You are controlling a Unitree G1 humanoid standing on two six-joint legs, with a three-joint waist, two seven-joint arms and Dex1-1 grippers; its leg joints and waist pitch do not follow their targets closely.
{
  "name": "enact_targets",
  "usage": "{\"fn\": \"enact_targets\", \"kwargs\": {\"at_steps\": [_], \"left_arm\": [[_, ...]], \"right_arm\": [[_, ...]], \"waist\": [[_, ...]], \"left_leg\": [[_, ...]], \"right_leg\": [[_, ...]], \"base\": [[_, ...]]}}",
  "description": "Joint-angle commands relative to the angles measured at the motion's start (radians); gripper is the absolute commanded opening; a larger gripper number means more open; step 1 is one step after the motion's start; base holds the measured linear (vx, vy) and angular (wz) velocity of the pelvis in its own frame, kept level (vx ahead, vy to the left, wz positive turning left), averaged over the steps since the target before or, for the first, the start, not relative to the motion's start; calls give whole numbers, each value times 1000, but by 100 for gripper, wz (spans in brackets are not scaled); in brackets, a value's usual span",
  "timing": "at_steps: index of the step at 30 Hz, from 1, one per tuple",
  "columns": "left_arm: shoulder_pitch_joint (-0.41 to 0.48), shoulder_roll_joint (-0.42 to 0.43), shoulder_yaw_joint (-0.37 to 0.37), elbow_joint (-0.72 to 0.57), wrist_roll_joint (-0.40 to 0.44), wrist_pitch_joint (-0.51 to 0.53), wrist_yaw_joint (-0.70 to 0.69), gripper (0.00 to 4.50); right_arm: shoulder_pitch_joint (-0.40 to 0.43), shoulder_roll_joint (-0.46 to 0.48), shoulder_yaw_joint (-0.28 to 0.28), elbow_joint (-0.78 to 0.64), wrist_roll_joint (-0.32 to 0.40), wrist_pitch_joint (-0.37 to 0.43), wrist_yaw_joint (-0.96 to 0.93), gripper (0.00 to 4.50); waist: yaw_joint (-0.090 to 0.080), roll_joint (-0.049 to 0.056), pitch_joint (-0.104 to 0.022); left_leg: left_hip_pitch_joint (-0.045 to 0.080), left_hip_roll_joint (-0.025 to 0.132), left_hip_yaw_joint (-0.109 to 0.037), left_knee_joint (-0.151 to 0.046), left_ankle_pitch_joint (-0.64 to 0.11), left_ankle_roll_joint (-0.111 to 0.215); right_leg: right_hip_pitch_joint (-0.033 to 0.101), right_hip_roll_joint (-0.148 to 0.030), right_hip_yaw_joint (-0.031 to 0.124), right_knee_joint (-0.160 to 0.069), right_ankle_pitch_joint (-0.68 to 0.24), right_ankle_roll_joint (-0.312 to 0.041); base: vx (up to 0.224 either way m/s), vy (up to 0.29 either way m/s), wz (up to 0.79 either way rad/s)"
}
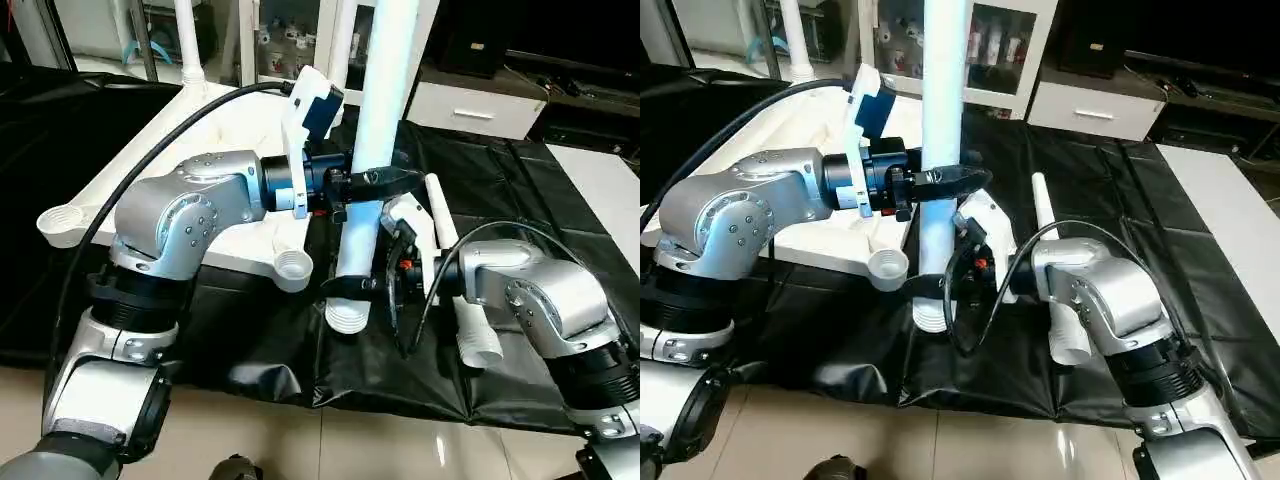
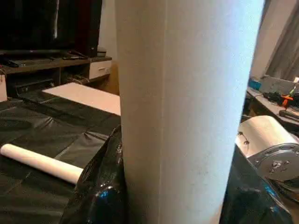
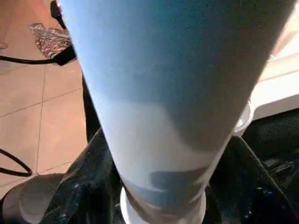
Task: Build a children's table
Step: Pick table leg
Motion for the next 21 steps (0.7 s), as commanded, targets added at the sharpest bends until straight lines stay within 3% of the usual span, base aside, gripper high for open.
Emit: {"fn": "enact_targets", "kwargs": {"at_steps": [1,6,14,15,16,21], "left_arm": [[-14,-4,-7,-24,5,-5,-13,178],[-12,0,-12,-33,4,-4,-23,178],[-8,7,-19,-28,26,16,7,178],[-10,4,-12,-20,20,40,23,234],[-8,3,4,-8,16,62,48,248],[24,13,64,-21,-21,97,73,295]], "right_arm": [[12,-20,3,-5,-10,8,0,223],[11,-19,6,-5,-14,10,-4,194],[15,-13,-1,-9,-17,0,-17,190],[17,-11,-3,-11,-15,-1,-20,190],[20,-6,-13,-13,-13,-3,-30,190],[28,17,-58,-11,-2,-4,-74,188]], "waist": [[1,10,-74],[1,11,-74],[1,17,-75],[1,16,-75],[2,23,-76],[-1,24,-75]], "left_leg": [[34,54,-18,-71,-176,-63],[35,54,-17,-70,-177,-63],[36,54,-18,-71,-184,-70],[36,54,-18,-71,-187,-70],[36,54,-20,-70,-187,-72],[36,53,-20,-72,-205,-81]], "right_leg": [[34,-81,32,-70,-68,-217],[33,-81,32,-71,-70,-218],[33,-80,32,-70,-54,-219],[33,-79,32,-70,-55,-221],[33,-80,31,-67,-47,-224],[34,-80,31,-70,-68,-227]], "base": [[0,0,0],[0,0,0],[0,0,0],[0,0,0],[0,0,0],[0,0,0]]}}
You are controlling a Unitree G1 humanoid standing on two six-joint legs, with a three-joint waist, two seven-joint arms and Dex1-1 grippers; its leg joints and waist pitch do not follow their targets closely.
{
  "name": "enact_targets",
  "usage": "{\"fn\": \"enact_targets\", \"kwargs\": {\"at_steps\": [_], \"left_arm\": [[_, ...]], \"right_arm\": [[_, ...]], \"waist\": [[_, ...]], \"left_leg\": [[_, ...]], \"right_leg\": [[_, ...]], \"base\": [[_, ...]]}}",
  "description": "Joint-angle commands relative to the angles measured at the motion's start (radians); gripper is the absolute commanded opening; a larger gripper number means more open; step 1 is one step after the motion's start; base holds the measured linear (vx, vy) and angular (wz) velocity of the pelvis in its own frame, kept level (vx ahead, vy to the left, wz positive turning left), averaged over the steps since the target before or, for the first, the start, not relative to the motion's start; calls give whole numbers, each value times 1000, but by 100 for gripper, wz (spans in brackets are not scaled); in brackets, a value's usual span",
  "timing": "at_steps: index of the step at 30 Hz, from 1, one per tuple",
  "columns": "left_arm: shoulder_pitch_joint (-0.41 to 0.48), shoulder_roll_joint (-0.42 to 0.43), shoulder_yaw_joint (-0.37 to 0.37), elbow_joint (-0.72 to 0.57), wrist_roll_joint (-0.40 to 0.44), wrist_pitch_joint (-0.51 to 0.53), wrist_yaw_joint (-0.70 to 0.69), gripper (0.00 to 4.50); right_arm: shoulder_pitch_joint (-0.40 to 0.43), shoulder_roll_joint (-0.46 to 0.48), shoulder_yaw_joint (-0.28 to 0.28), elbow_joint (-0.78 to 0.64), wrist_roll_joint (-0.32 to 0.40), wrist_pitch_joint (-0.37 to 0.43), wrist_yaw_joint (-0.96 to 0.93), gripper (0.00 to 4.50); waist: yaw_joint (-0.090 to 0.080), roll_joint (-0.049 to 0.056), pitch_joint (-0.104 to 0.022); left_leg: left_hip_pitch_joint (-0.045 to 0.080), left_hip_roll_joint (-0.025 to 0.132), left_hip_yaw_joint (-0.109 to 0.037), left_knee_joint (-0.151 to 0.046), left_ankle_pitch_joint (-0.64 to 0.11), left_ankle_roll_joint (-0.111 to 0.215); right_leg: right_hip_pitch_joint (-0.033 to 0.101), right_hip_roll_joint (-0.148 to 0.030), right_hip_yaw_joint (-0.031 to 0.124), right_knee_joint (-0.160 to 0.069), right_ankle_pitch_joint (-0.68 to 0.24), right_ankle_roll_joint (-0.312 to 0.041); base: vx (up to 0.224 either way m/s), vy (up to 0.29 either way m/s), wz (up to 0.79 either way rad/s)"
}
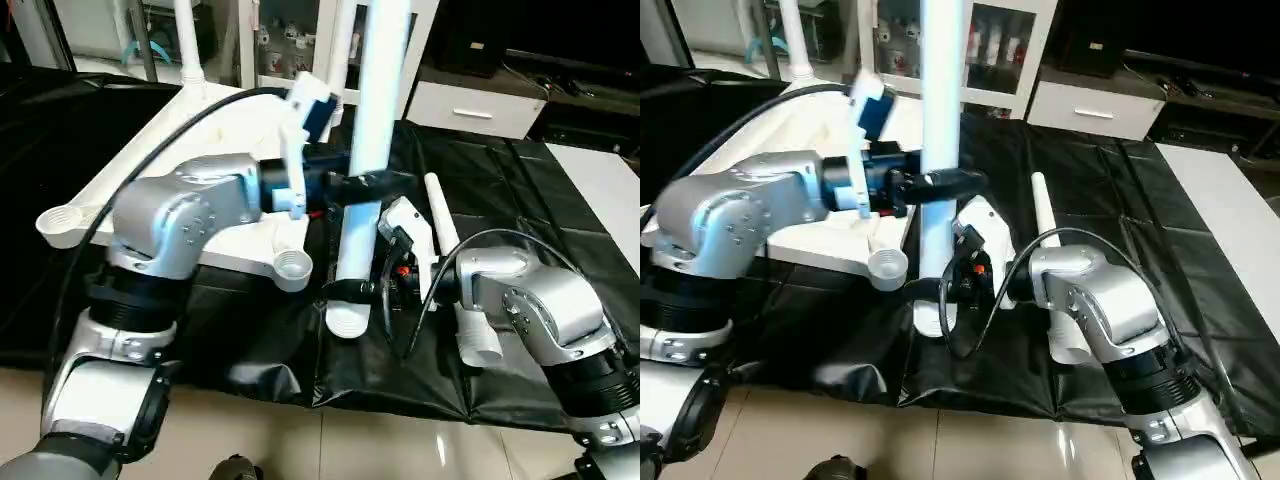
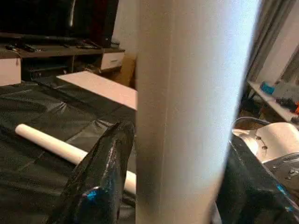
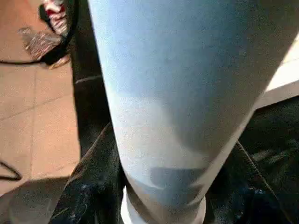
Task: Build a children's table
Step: Pick table leg
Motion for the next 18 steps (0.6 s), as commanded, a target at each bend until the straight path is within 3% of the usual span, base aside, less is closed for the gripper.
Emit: {"fn": "enact_targets", "kwargs": {"at_steps": [1,2,6,7,10,11,12,14,15,18], "left_arm": [[19,7,27,-33,-27,27,14,297],[22,7,29,-37,-31,29,14,302],[58,6,71,-84,-46,20,43,332],[70,7,87,-96,-38,1,60,341],[115,10,163,-147,-59,-27,87,354],[140,13,190,-171,-63,-28,107,359],[209,31,203,-213,6,-64,173,359],[290,56,162,-247,133,-138,242,359],[300,55,158,-251,144,-149,248,359],[398,12,136,-279,237,-267,328,359]], "right_arm": [[3,0,-49,-3,7,0,-21,188],[4,0,-51,-3,8,-1,-23,188],[7,15,-89,20,2,-11,-69,188],[4,23,-104,35,-8,-20,-100,188],[-5,47,-153,89,-52,-56,-213,188],[-3,54,-172,100,-72,-75,-257,188],[11,68,-210,94,-112,-118,-347,188],[41,77,-222,40,-148,-149,-406,188],[45,78,-222,31,-151,-152,-411,188],[101,83,-196,-52,-201,-214,-451,188]], "waist": [[1,20,-76],[1,17,-75],[-1,21,-76],[0,29,-76],[-4,28,-75],[-5,33,-75],[-6,27,-73],[-6,28,-73],[-6,28,-75],[-5,39,-72]], "left_leg": [[35,53,-21,-72,-205,-82],[36,53,-20,-73,-207,-82],[35,54,-21,-74,-210,-84],[39,52,-20,-73,-220,-87],[39,52,-20,-75,-240,-106],[39,53,-21,-75,-242,-112],[34,55,-22,-78,-239,-115],[34,56,-22,-80,-234,-111],[36,54,-20,-78,-225,-104],[37,58,-24,-84,-262,-106]], "right_leg": [[34,-79,31,-70,-62,-226],[33,-77,30,-71,-64,-225],[32,-79,30,-70,-56,-230],[30,-77,30,-71,-68,-226],[30,-78,30,-74,-86,-223],[28,-78,30,-71,-85,-224],[31,-78,31,-75,-85,-210],[31,-77,32,-77,-90,-184],[30,-74,34,-77,-92,-154],[26,-75,33,-87,-128,-134]], "base": [[0,0,0],[0,0,0],[0,0,0],[0,0,0],[0,0,0],[0,0,0],[0,0,0],[0,0,0],[0,0,0],[0,0,0]]}}
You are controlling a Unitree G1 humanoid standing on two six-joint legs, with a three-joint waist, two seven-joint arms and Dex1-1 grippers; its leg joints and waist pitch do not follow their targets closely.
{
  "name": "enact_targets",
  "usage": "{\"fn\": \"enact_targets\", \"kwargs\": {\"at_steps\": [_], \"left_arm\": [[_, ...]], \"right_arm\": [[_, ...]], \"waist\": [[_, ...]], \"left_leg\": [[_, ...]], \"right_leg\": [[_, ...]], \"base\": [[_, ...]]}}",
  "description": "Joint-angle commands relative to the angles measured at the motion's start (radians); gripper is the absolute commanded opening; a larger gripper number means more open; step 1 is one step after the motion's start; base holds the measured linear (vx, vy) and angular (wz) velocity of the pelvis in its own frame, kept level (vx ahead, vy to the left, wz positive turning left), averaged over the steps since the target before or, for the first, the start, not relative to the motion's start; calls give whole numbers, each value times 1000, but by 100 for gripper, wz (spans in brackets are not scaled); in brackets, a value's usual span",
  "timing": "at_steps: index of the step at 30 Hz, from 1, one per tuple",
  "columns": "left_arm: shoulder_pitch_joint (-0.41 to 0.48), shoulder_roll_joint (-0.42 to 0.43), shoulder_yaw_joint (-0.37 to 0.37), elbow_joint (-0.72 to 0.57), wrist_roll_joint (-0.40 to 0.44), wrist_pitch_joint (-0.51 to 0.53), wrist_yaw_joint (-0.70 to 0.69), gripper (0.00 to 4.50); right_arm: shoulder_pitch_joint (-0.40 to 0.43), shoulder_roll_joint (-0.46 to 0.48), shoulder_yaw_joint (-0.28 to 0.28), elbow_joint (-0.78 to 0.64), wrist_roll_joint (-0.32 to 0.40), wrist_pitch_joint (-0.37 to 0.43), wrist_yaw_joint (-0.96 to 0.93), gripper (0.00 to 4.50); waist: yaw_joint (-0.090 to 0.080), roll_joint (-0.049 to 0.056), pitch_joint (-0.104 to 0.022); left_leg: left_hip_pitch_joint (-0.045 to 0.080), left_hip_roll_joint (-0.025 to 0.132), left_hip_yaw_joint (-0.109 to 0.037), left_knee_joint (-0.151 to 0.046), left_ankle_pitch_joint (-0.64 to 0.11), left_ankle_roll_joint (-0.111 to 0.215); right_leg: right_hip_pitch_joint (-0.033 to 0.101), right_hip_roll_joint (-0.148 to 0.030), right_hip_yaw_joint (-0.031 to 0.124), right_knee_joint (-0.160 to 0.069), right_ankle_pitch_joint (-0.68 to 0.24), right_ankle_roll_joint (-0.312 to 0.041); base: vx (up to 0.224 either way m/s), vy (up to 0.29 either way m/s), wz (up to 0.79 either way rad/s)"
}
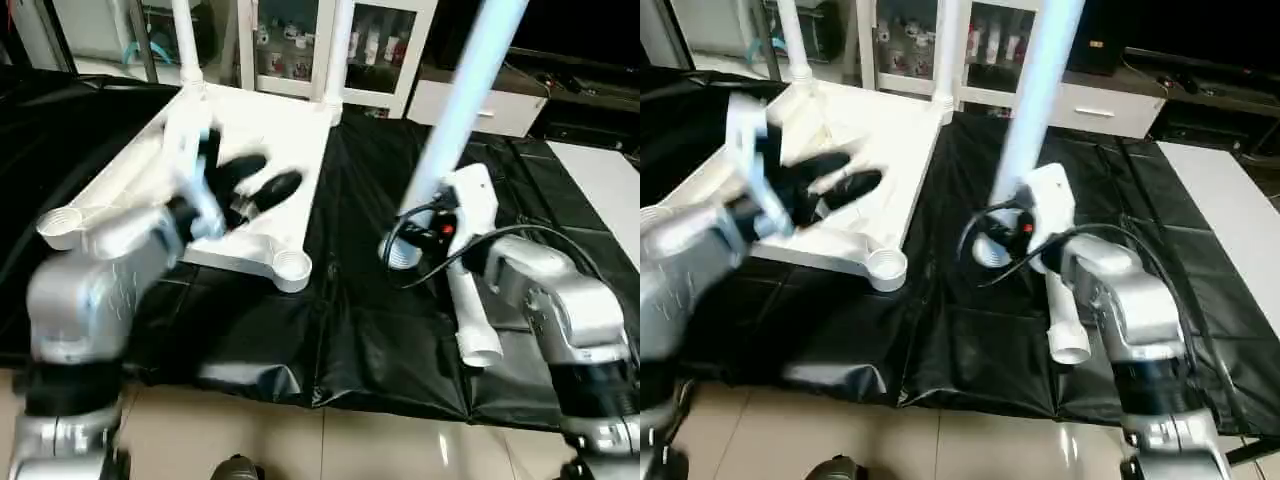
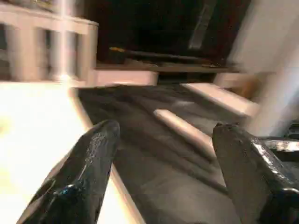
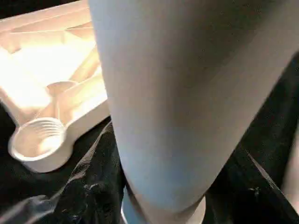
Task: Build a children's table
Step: Pick table leg
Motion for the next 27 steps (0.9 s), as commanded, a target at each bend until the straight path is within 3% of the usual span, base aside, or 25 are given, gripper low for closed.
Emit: {"fn": "enact_targets", "kwargs": {"at_steps": [1,2,3,4,5,7,9,10,11,12,13,14,15,16,17,18,19,20,21,22,23,24,25,26,27], "left_arm": [[80,-80,-48,-25,116,-149,130,359],[133,-126,-72,15,203,-226,248,359],[158,-147,-87,41,252,-262,316,359],[171,-152,-97,49,274,-291,336,359],[184,-153,-111,56,297,-320,353,359],[200,-140,-141,55,336,-354,367,359],[202,-143,-132,50,359,-371,378,359],[201,-152,-117,63,363,-395,378,359],[203,-159,-105,80,367,-420,379,359],[208,-158,-100,97,381,-439,384,359],[215,-156,-102,107,394,-459,391,359],[225,-153,-105,118,401,-481,399,359],[241,-148,-109,121,403,-494,406,359],[250,-144,-112,122,405,-508,406,359],[256,-140,-114,122,408,-519,405,359],[261,-139,-113,122,408,-522,403,359],[262,-141,-111,123,408,-525,402,359],[268,-149,-116,122,425,-528,409,359],[268,-153,-115,120,426,-525,413,359],[269,-160,-114,118,429,-521,420,359],[275,-168,-125,106,449,-517,433,359],[280,-170,-133,96,458,-512,437,359],[285,-167,-144,81,475,-505,443,359],[290,-165,-151,74,491,-508,453,359],[294,-166,-151,80,494,-515,461,359]], "right_arm": [[62,34,5,-108,-32,-70,-57,188],[117,75,-1,-156,-27,-96,-88,188],[147,101,-6,-181,-19,-106,-104,188],[163,124,-14,-193,-6,-107,-117,188],[180,150,-22,-204,9,-110,-132,188],[214,201,-37,-219,36,-120,-161,188],[238,217,-29,-219,35,-131,-172,188],[244,217,-24,-211,23,-138,-173,188],[250,219,-23,-203,15,-143,-175,188],[257,221,-26,-199,10,-140,-181,188],[263,222,-28,-203,8,-140,-182,188],[272,224,-33,-212,10,-142,-181,188],[282,217,-29,-222,-1,-145,-182,188],[287,211,-24,-224,-8,-155,-181,188],[290,206,-20,-224,-15,-165,-179,188],[292,202,-17,-222,-24,-172,-184,188],[293,200,-16,-219,-28,-178,-189,188],[298,190,-18,-212,-29,-189,-183,188],[299,190,-20,-211,-28,-189,-182,188],[299,190,-22,-209,-24,-190,-179,188],[304,188,-22,-206,-24,-187,-175,188],[306,187,-21,-206,-24,-184,-173,188],[307,188,-20,-207,-24,-177,-172,188],[308,198,-21,-203,-20,-174,-174,188],[308,208,-21,-191,-21,-181,-179,188]], "waist": [[-5,36,-76],[-8,18,-72],[-13,18,-73],[-11,20,-80],[-14,13,-81],[-10,19,-78],[-1,18,-75],[9,23,-74],[13,20,-73],[25,32,-74],[28,27,-74],[25,36,-71],[13,48,-77],[2,55,-86],[-23,67,-85],[-62,90,-87],[-72,89,-88],[-66,93,-75],[-72,81,-75],[-79,62,-78],[-79,39,-82],[-45,-43,-80],[-55,-8,-85],[-104,-12,-72],[-92,28,-41]], "left_leg": [[40,59,-28,-83,-280,-110],[32,65,-26,-85,-265,-86],[29,58,-27,-88,-274,-70],[37,58,-29,-86,-277,-69],[35,57,-27,-85,-266,-60],[26,53,-19,-83,-258,-19],[16,49,-14,-68,-252,42],[11,50,-20,-48,-232,78],[5,50,-24,-35,-217,96],[-8,54,-40,2,-189,124],[-15,59,-50,17,-179,134],[-25,61,-71,1,-172,144],[0,50,-55,-39,-191,170],[27,41,-42,-62,-175,197],[57,29,-40,-86,-169,237],[84,22,-40,-122,-170,285],[77,24,-37,-133,-153,298],[54,0,-120,-141,-19,466],[65,3,-126,-132,-4,497],[45,-9,-137,-150,-58,460],[26,-20,-140,-153,-141,383],[-89,-69,-124,81,-337,165],[-93,-70,-155,234,-299,81],[-130,-61,-159,284,-298,-75],[-24,-43,-131,232,-263,-167]], "right_leg": [[25,-76,33,-82,-124,-137],[29,-77,36,-89,-77,-126],[31,-75,34,-90,-105,-111],[31,-77,33,-89,-122,-108],[30,-75,35,-92,-123,-104],[26,-92,46,-100,-158,-111],[34,-130,65,-122,-218,-126],[38,-164,84,-138,-262,-130],[43,-184,96,-149,-286,-131],[54,-239,127,-168,-340,-130],[58,-259,136,-177,-372,-127],[62,-245,107,-182,-483,-118],[46,-180,69,-164,-472,-101],[32,-126,40,-138,-398,-85],[3,-61,2,-100,-329,-60],[-33,15,-72,14,-241,-32],[-45,27,-90,75,-201,-1],[-43,30,-117,138,-186,83],[-62,22,-105,133,-185,79],[-37,3,-76,109,-169,52],[-21,-30,-33,65,-146,45],[23,-352,91,-114,-91,70],[3,-413,100,-150,-67,72],[54,-350,-75,-121,-44,97],[26,-279,-210,-160,-272,-58]], "base": [[0,0,0],[0,0,0],[0,0,0],[0,0,0],[0,0,0],[0,0,0],[0,0,0],[0,0,0],[-15,70,-2],[-15,70,-2],[-12,141,-11],[-4,211,-18],[-4,211,-18],[4,240,-7],[4,254,4],[4,254,4],[-23,234,8],[-66,174,25],[-66,174,25],[-102,148,38],[-130,147,46],[-130,147,46],[-104,163,32],[-110,200,1],[-110,200,1]]}}
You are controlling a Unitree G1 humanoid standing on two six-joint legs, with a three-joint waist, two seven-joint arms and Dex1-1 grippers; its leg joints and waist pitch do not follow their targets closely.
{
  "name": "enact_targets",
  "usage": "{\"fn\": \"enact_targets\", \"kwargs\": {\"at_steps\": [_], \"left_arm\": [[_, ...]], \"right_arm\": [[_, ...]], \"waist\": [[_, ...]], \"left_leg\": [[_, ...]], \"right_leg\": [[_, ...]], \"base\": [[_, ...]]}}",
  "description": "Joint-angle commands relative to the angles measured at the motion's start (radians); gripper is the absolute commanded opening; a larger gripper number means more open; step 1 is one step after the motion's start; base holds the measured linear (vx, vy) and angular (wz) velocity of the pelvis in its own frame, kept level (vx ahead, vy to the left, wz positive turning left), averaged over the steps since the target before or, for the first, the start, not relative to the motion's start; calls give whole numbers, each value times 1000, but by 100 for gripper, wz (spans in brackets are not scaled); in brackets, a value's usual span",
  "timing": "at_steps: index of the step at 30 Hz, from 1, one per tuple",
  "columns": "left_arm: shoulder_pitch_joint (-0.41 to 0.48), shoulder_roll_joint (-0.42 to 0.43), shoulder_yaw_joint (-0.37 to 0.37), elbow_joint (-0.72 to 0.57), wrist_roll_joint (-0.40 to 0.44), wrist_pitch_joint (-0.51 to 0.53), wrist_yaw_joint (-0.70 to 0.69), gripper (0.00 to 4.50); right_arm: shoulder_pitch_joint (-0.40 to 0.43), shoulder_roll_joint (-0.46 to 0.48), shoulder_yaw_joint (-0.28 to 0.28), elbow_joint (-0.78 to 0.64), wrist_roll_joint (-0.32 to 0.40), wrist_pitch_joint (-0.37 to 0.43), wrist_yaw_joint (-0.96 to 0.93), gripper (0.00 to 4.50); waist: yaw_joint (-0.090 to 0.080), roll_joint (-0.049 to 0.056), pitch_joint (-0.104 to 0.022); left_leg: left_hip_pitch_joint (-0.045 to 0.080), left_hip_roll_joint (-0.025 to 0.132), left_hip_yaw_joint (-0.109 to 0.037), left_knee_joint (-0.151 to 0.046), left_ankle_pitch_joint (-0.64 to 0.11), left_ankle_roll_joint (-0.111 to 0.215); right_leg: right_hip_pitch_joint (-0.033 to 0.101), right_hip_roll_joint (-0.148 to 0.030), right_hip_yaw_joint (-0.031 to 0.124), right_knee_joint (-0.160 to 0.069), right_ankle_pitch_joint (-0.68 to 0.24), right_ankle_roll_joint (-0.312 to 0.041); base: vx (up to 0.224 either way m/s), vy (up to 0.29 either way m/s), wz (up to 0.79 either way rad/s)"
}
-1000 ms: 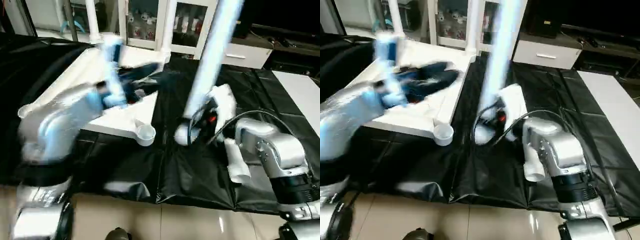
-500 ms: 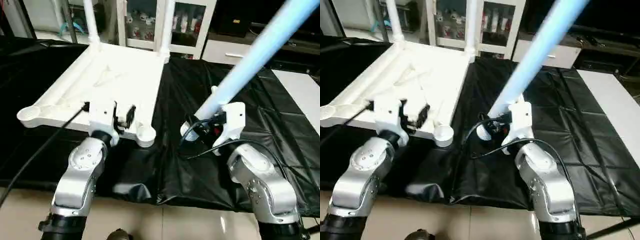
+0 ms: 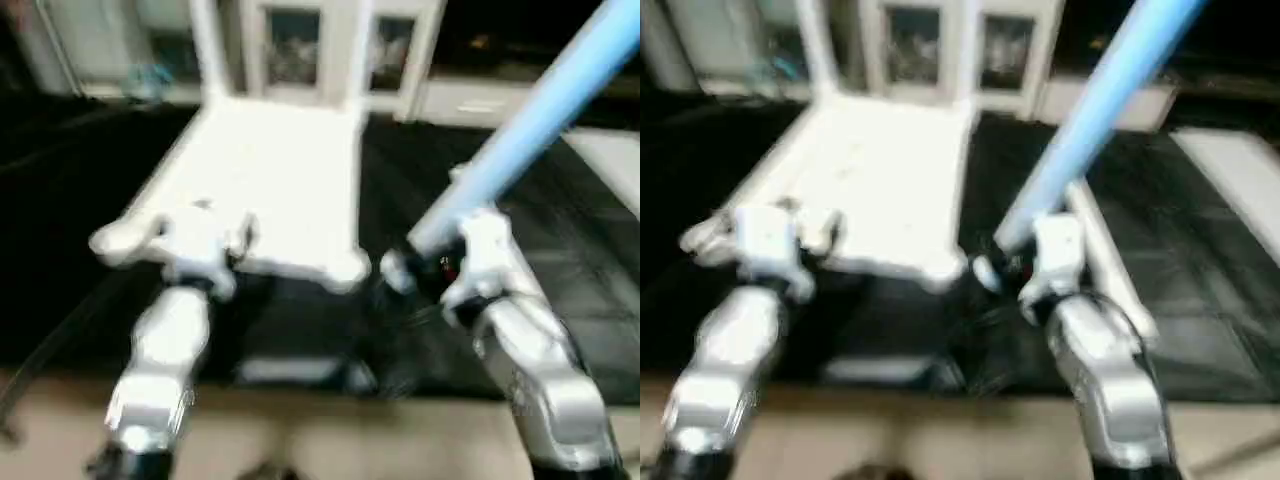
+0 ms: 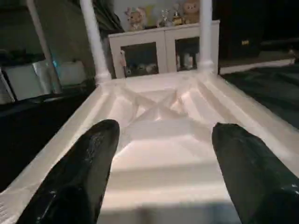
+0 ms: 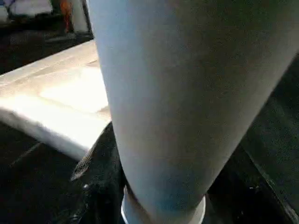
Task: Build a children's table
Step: Pick table leg
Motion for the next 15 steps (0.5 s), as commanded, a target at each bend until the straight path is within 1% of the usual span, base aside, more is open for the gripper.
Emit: {"fn": "enact_targets", "kwargs": {"at_steps": [1,2,3,4,5,6,7,8,9,10,11,12,13,14,15], "left_arm": [[-11,12,-1,-7,36,5,36,359],[-11,12,-1,-7,36,5,36,359],[-31,-3,5,-5,55,52,62,359],[-37,-10,8,-5,54,63,68,359],[-46,-23,13,-2,55,78,78,359],[-54,-38,12,12,62,73,94,359],[-54,-39,10,19,66,73,96,359],[-55,-36,2,34,85,75,107,359],[-55,-36,2,34,85,75,107,359],[-57,-41,9,43,73,76,105,359],[-67,-34,16,60,70,68,101,359],[-76,-23,23,81,67,40,99,359],[-83,-31,51,111,21,12,90,359],[-87,-37,60,119,2,6,85,359],[-89,-41,64,123,-7,4,82,359]], "right_arm": [[-14,13,-3,-2,-2,-14,-11,188],[-14,13,-3,-2,-2,-14,-11,188],[-29,16,-27,17,3,-27,-39,188],[-34,15,-34,23,7,-28,-41,188],[-42,10,-43,37,8,-34,-40,188],[-57,-24,-26,94,-60,-88,-54,188],[-61,-28,-27,116,-76,-110,-63,188],[-70,-42,-29,163,-130,-159,-103,188],[-70,-42,-29,163,-130,-159,-103,188],[-75,-54,-32,177,-158,-179,-126,188],[-72,-54,-67,148,-131,-163,-120,188],[-61,-34,-116,98,-64,-122,-101,188],[-24,13,-183,16,40,-85,-84,188],[-11,23,-196,-10,60,-79,-84,188],[-3,26,-201,-24,65,-78,-85,188]], "waist": [[-35,71,-32],[-56,104,-18],[-100,104,-44],[-83,158,-57],[-60,150,-53],[-46,133,-71],[-45,121,-80],[-37,125,-82],[-24,112,-75],[-16,94,-69],[-16,66,-62],[-3,21,-64],[30,3,-62],[36,-4,-60],[56,7,-57]], "left_leg": [[70,105,-61,-178,-345,-107],[38,123,-129,-314,-495,-105],[122,190,-210,-335,-460,-152],[125,189,-202,-331,-337,-207],[115,186,-195,-316,-250,-238],[108,201,-210,-320,-79,-184],[119,204,-209,-318,-61,-145],[118,198,-205,-320,-60,-108],[112,180,-177,-334,-101,-40],[97,152,-154,-344,-171,25],[87,134,-136,-345,-231,44],[55,65,-79,-300,-304,55],[68,45,-19,-216,-127,78],[57,45,-9,-212,-47,93],[50,65,3,-236,31,93]], "right_leg": [[109,-55,-111,-153,-397,-108],[143,39,-66,-28,-296,-91],[-11,131,82,75,-104,-63],[-29,124,107,95,-106,-64],[-59,135,123,108,-94,-53],[-52,134,148,104,-126,-27],[-53,132,155,91,-129,-16],[-50,127,165,88,-127,-5],[-39,123,179,62,-73,-9],[-9,108,209,15,-13,-9],[3,92,225,-26,0,-23],[38,38,283,-121,-120,4],[27,-51,322,-185,-375,72],[35,-45,329,-192,-453,115],[30,-30,319,-185,-494,109]], "base": [[-93,252,-1],[-4,279,56],[-4,279,56],[-6,226,44],[-58,151,-21],[-58,151,-21],[-85,103,-19],[-103,51,-5],[-103,51,-5],[-106,-17,4],[-89,-94,5],[-89,-94,5],[-101,-135,1],[-91,-133,-3],[-91,-133,-3]]}}
